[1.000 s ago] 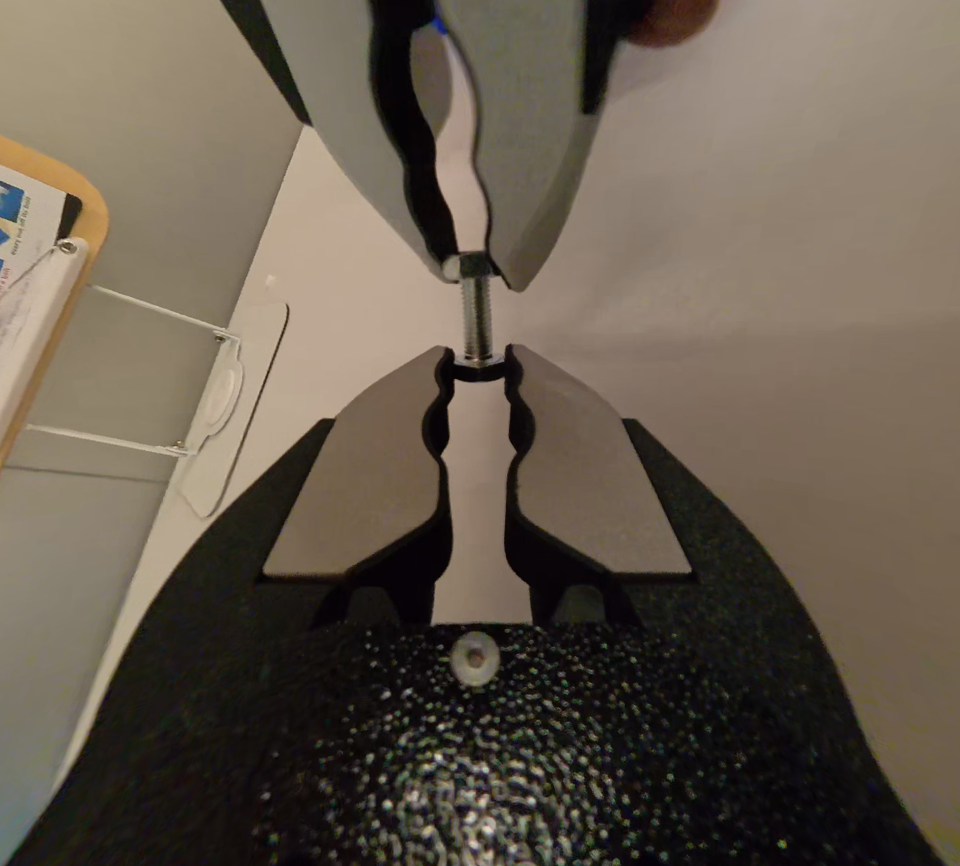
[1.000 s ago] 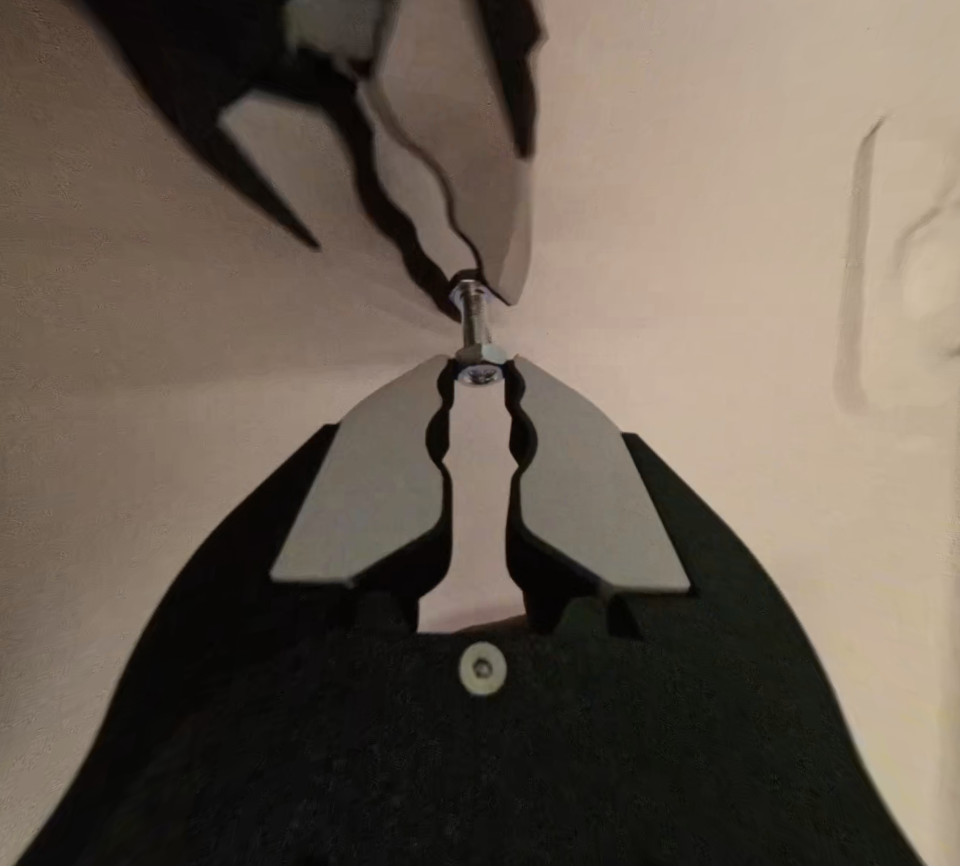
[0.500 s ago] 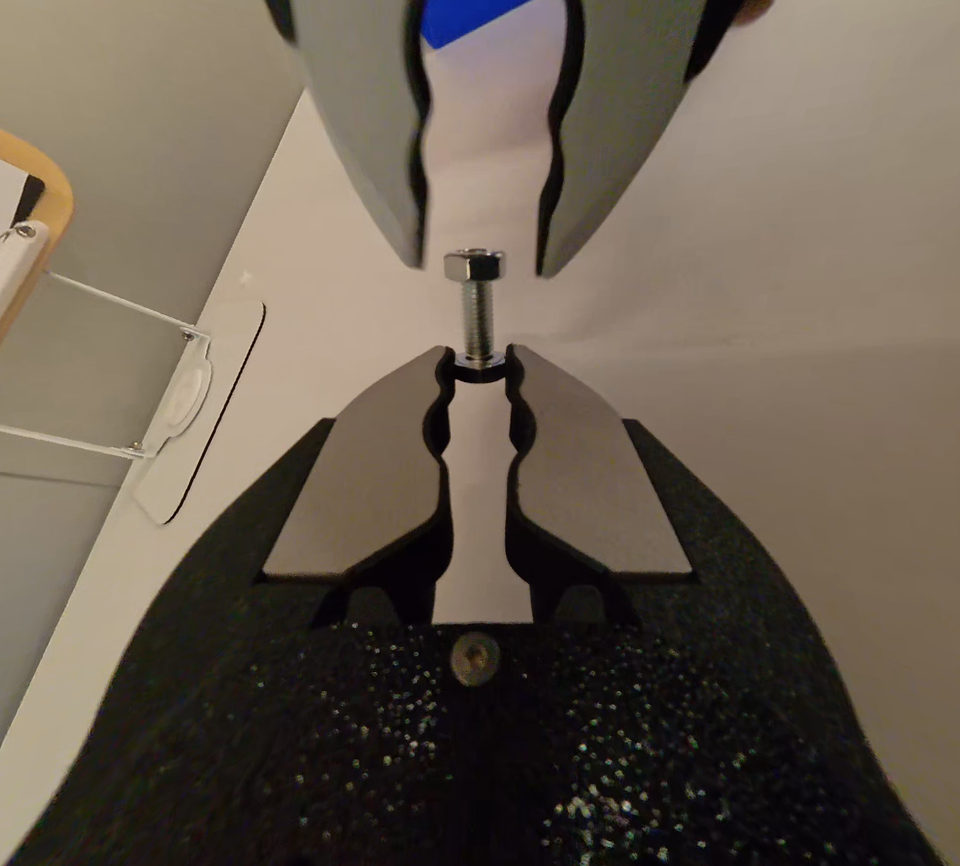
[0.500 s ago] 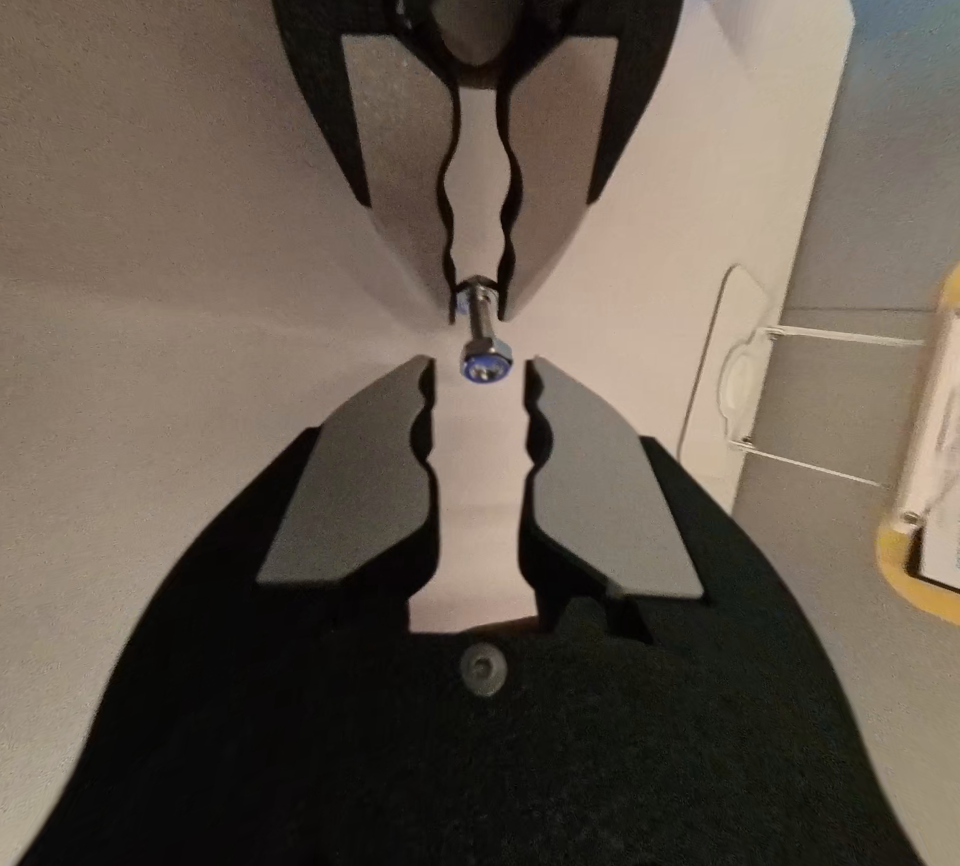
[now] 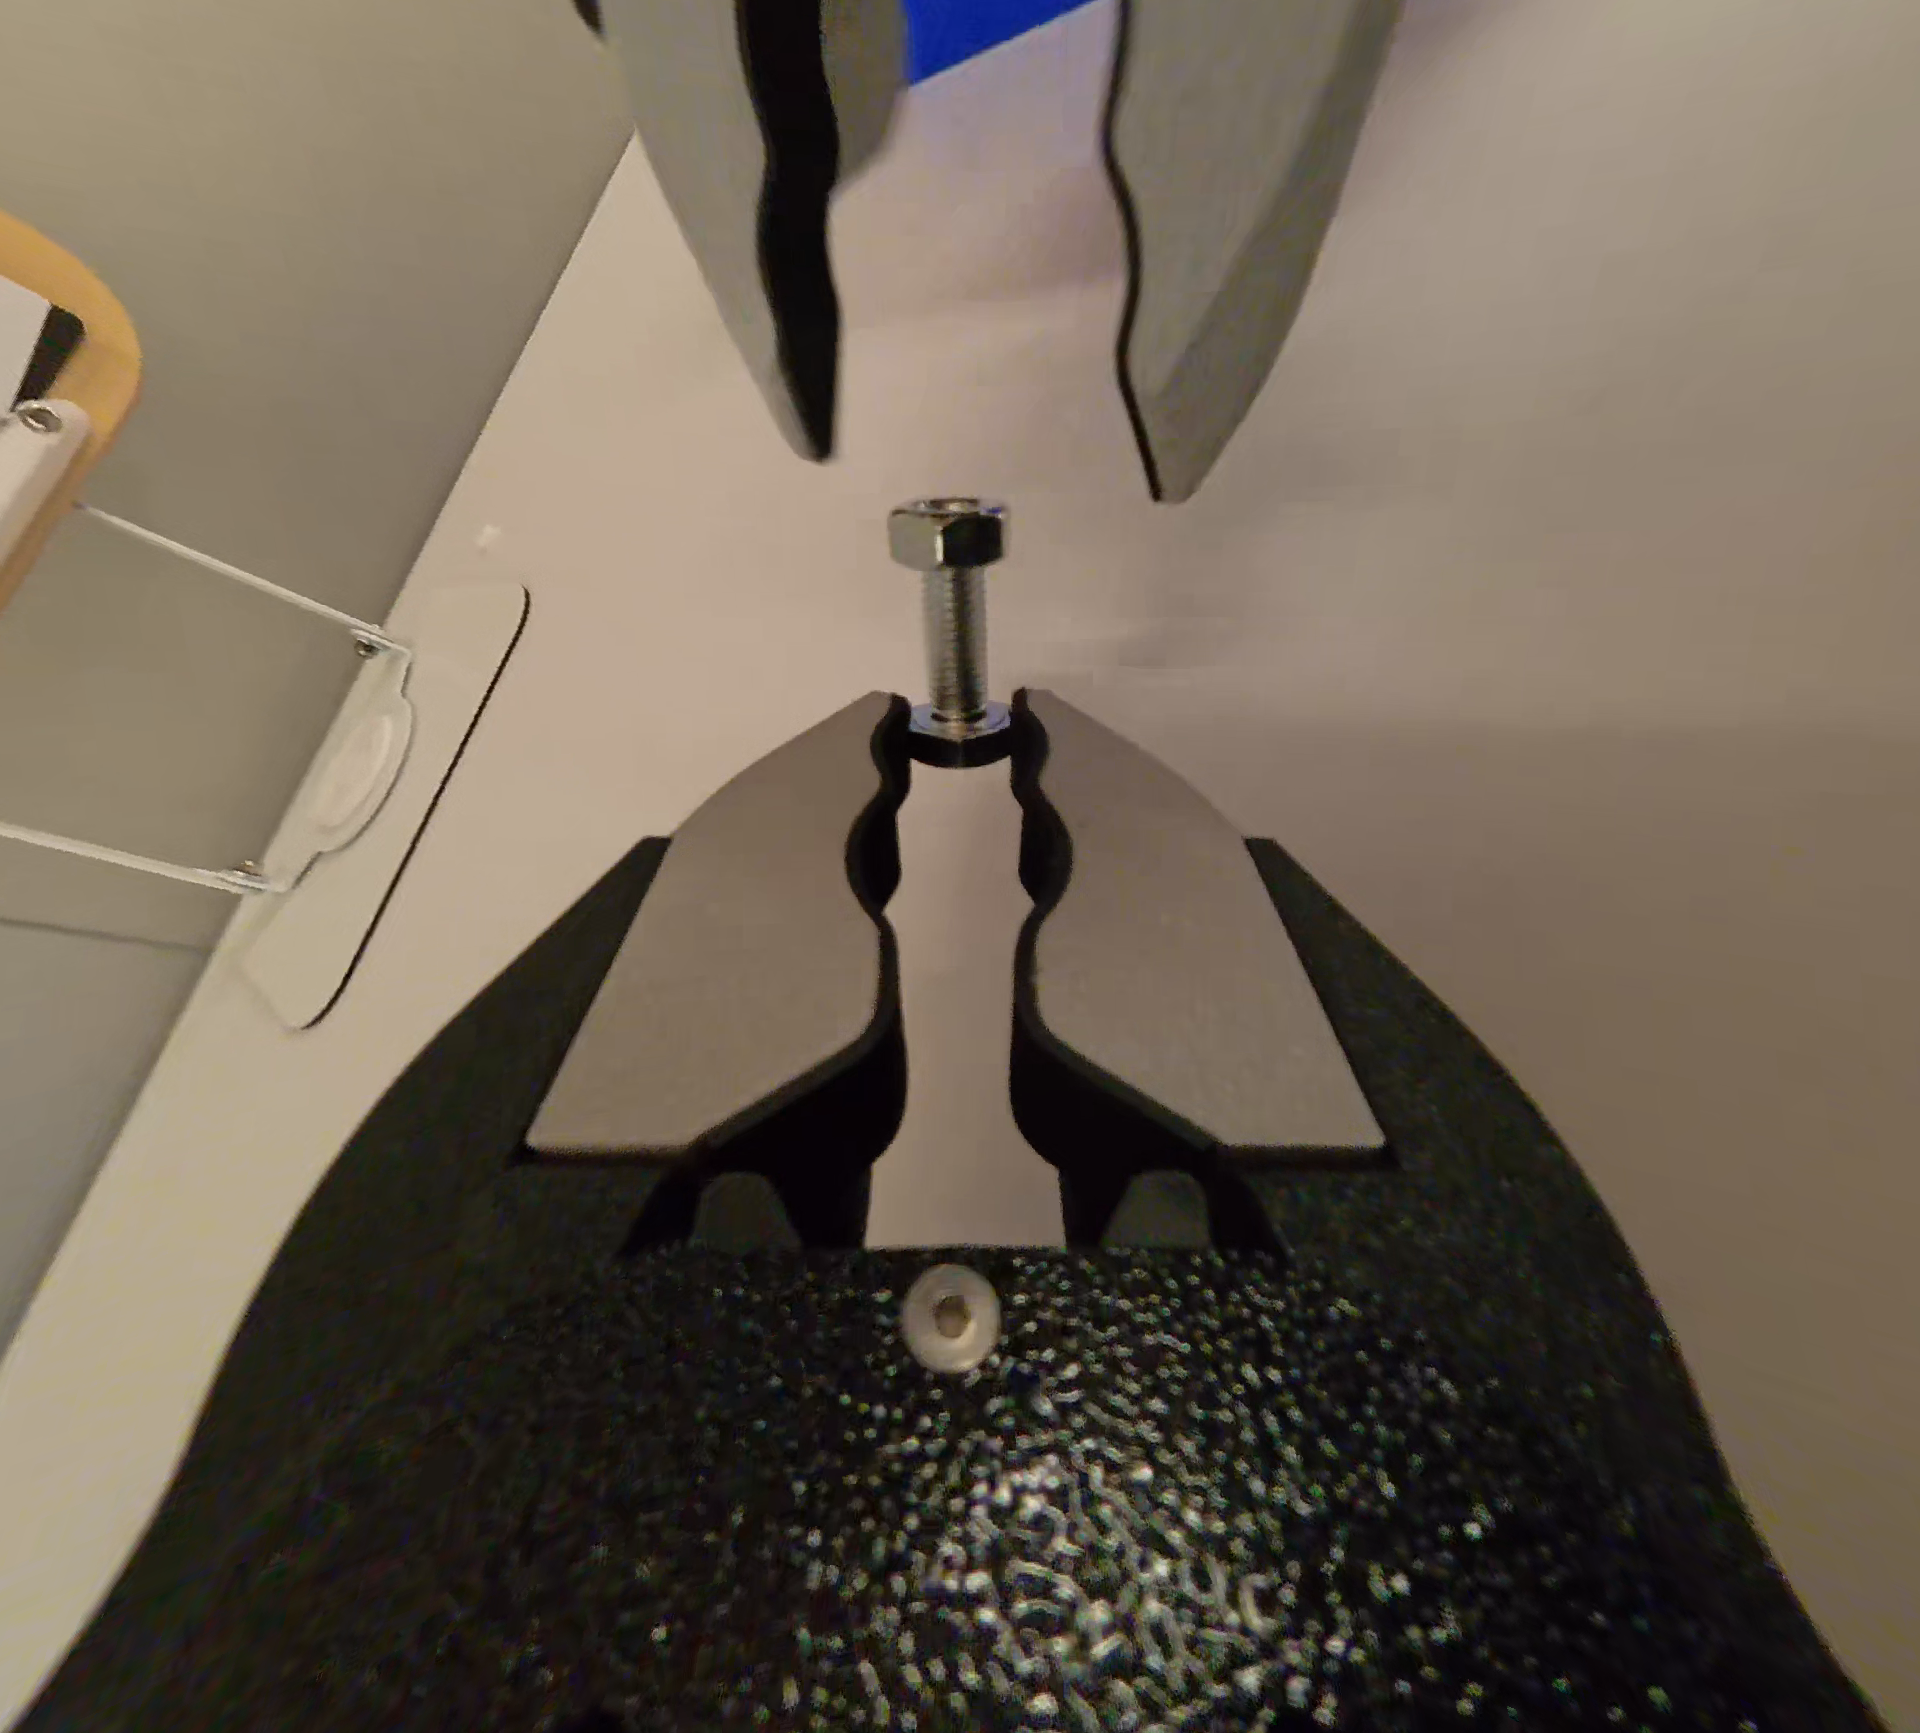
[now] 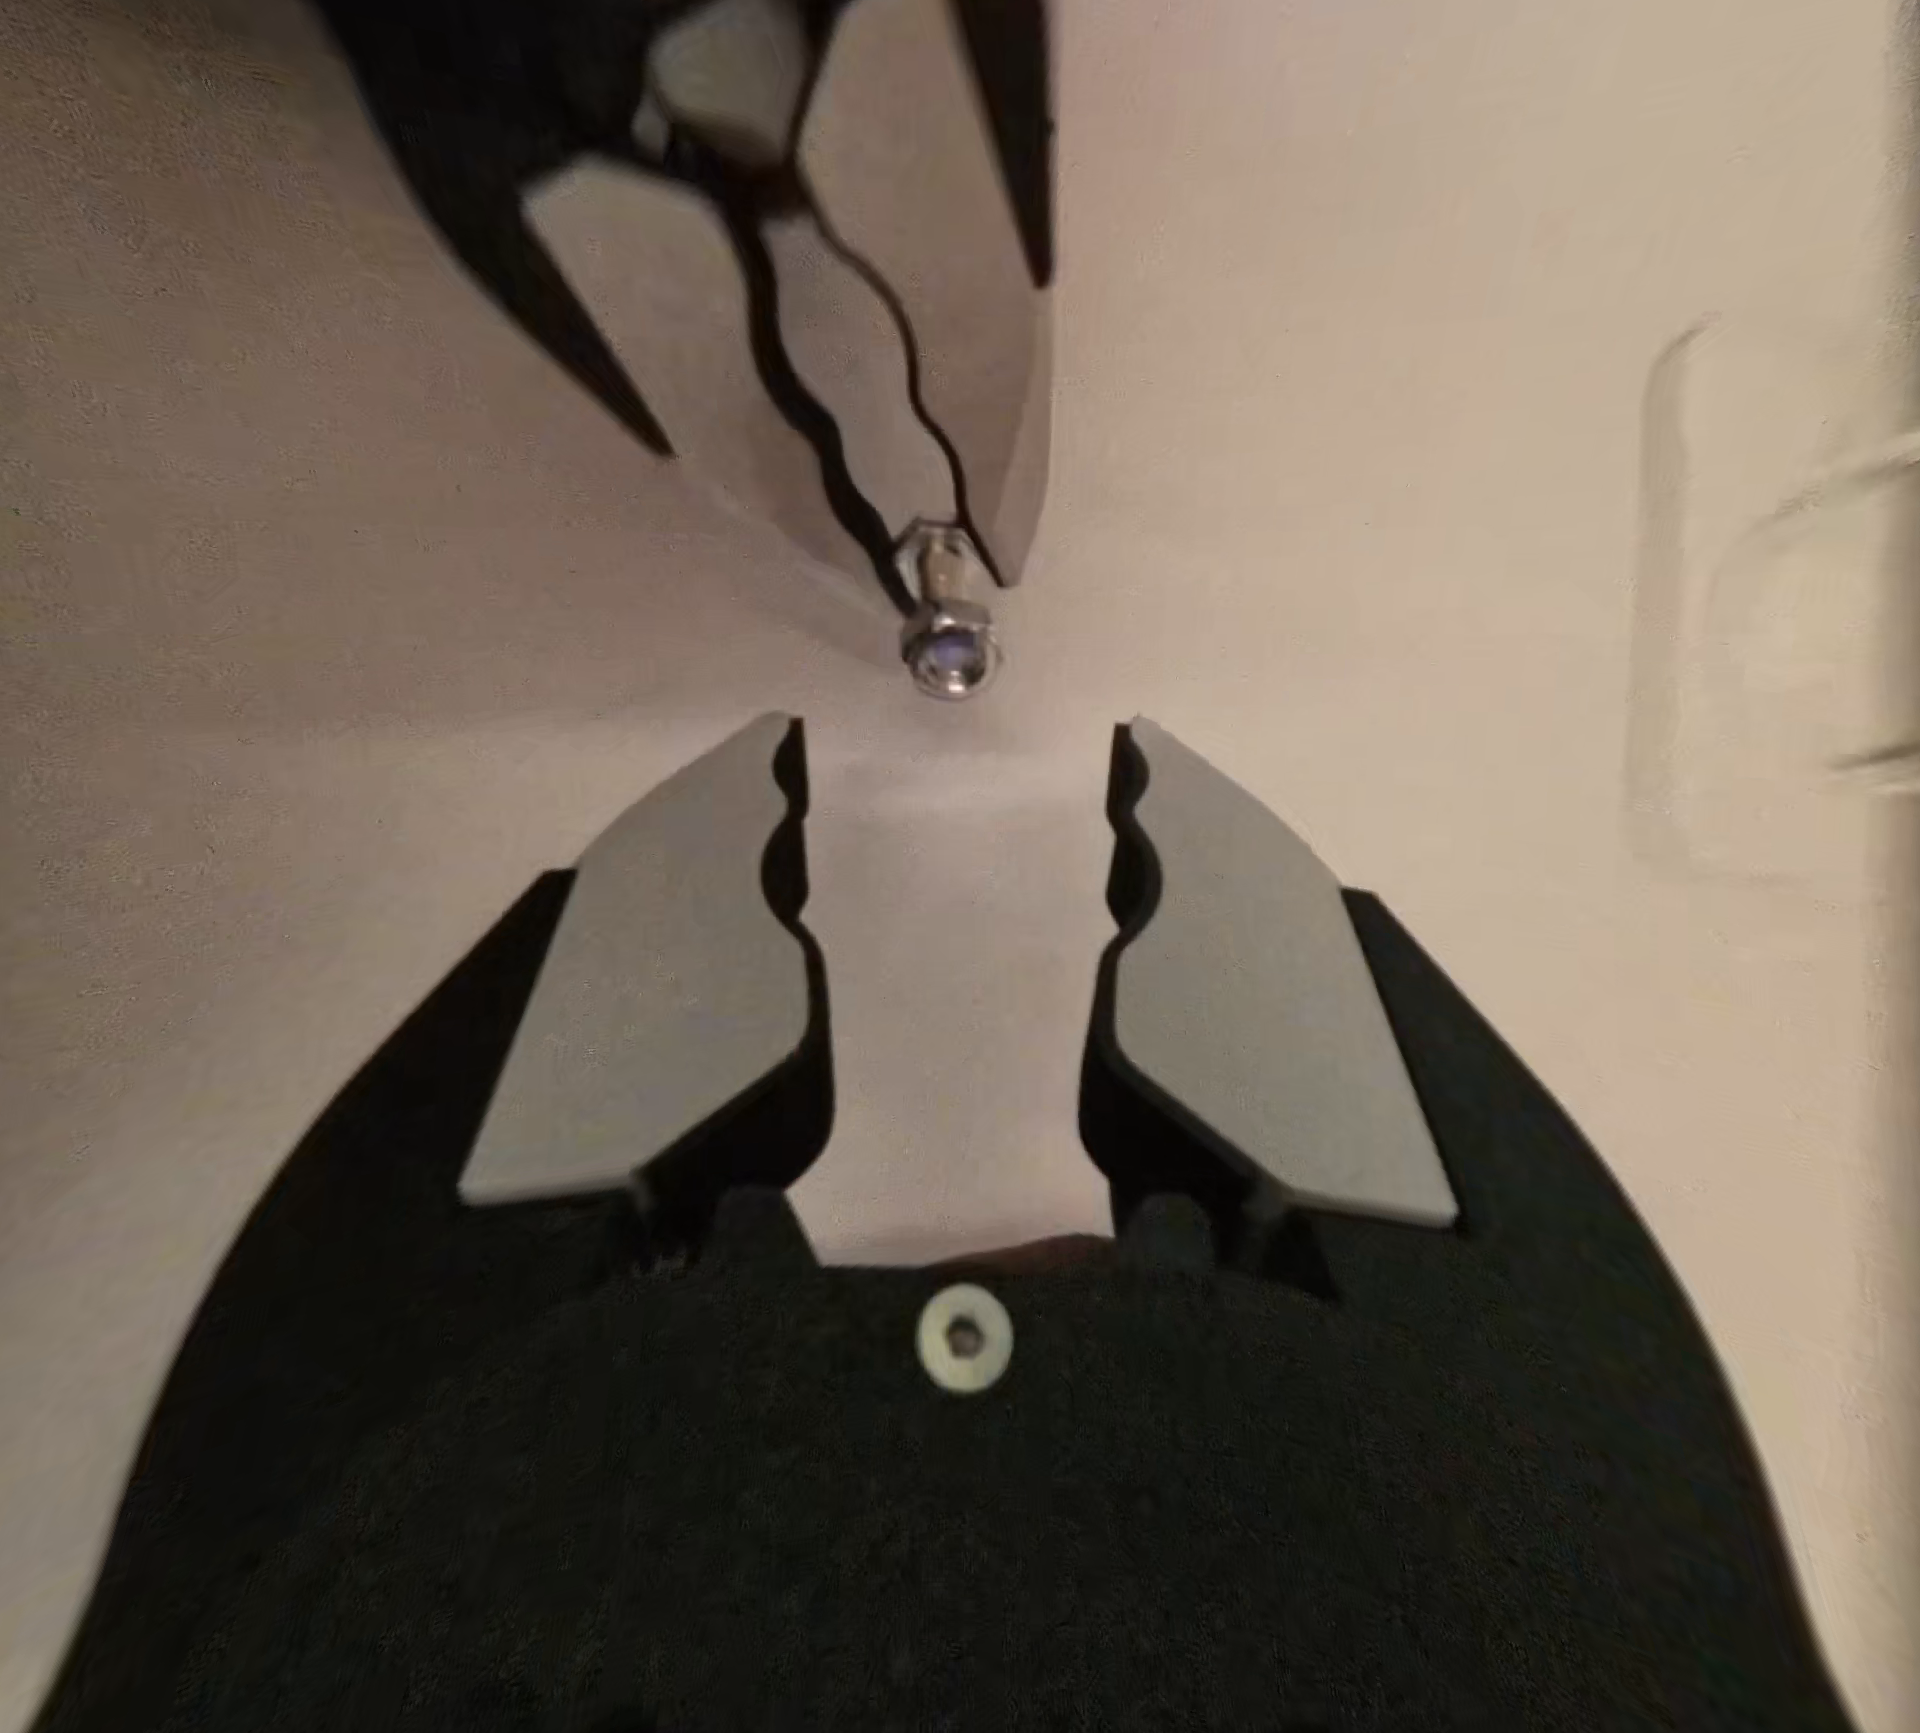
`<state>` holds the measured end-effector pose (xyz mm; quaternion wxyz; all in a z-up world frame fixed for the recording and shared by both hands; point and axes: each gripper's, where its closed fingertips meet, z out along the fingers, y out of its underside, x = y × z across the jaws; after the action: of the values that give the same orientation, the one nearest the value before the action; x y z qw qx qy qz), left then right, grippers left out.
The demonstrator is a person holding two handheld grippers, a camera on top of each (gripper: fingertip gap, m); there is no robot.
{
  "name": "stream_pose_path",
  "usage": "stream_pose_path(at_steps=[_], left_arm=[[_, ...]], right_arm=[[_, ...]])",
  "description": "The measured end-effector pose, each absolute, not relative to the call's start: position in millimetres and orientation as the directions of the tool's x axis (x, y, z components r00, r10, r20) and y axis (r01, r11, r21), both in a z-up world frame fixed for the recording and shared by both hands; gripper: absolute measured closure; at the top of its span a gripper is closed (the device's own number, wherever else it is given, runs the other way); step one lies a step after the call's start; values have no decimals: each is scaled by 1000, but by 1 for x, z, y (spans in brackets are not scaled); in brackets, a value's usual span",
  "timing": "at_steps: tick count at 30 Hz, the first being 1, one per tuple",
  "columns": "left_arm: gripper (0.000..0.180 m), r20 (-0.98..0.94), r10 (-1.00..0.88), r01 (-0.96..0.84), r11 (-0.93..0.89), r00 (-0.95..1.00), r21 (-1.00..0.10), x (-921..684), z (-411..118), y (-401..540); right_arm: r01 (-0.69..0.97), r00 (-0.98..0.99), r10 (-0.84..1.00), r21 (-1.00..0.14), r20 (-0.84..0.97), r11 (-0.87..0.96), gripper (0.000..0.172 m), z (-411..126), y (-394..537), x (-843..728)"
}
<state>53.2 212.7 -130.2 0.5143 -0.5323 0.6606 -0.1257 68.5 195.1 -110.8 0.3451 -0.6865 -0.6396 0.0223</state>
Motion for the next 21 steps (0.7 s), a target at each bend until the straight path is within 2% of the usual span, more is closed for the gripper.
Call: stream_pose_path(at_steps=[1, 3, 5, 7, 9, 11, 12, 14, 16, 18, 20, 21], left_arm=[[163, -541, -836, -572, 400, 94, -716, 53, -130, 212], [163, -541, -837, -573, 406, 79, -712, 55, -132, 209], [163, -547, -835, -568, 421, 62, -708, 58, -133, 204], [163, -566, -822, -587, 434, 52, -684, 57, -136, 205], [163, -596, -801, -599, 451, 57, -662, 57, -136, 206], [163, -646, -762, -618, 482, 55, -621, 56, -135, 208], [163, -662, -748, -623, 494, 51, -606, 56, -135, 209], [163, -639, -767, -607, 482, 56, -632, 56, -132, 207], [163, -568, -820, -582, 429, 69, -691, 57, -131, 205], [163, -528, -846, -574, 394, 80, -718, 55, -132, 207], [163, -516, -853, -574, 384, 79, -723, 54, -133, 208], [163, -514, -855, -575, 385, 74, -722, 55, -134, 207]], right_arm=[[894, 68, 836, -405, 544, 191, 116, -109, 197, 69], [905, -67, 748, -275, 661, 324, 123, -110, 197, 65], [904, -70, 767, -285, 638, 320, 150, -116, 191, 59], [910, 16, 833, -353, 553, 217, 153, -120, 189, 58], [868, 266, 908, -491, 325, -79, 153, -123, 188, 60], [665, 537, 840, -572, -82, -481, 154, -123, 184, 57], [569, 580, 778, -563, -242, -599, 154, -122, 182, 55], [493, 563, 737, -563, -375, -663, 150, -119, 181, 53], [562, 501, 822, -621, -271, -547, 129, -117, 181, 54], [720, 384, 922, -644, 60, -258, 122, -118, 185, 59], [855, 195, 883, -515, 427, 60, 115, -118, 193, 66], [882, 110, 838, -441, 534, 165, 115, -118, 195, 67]])
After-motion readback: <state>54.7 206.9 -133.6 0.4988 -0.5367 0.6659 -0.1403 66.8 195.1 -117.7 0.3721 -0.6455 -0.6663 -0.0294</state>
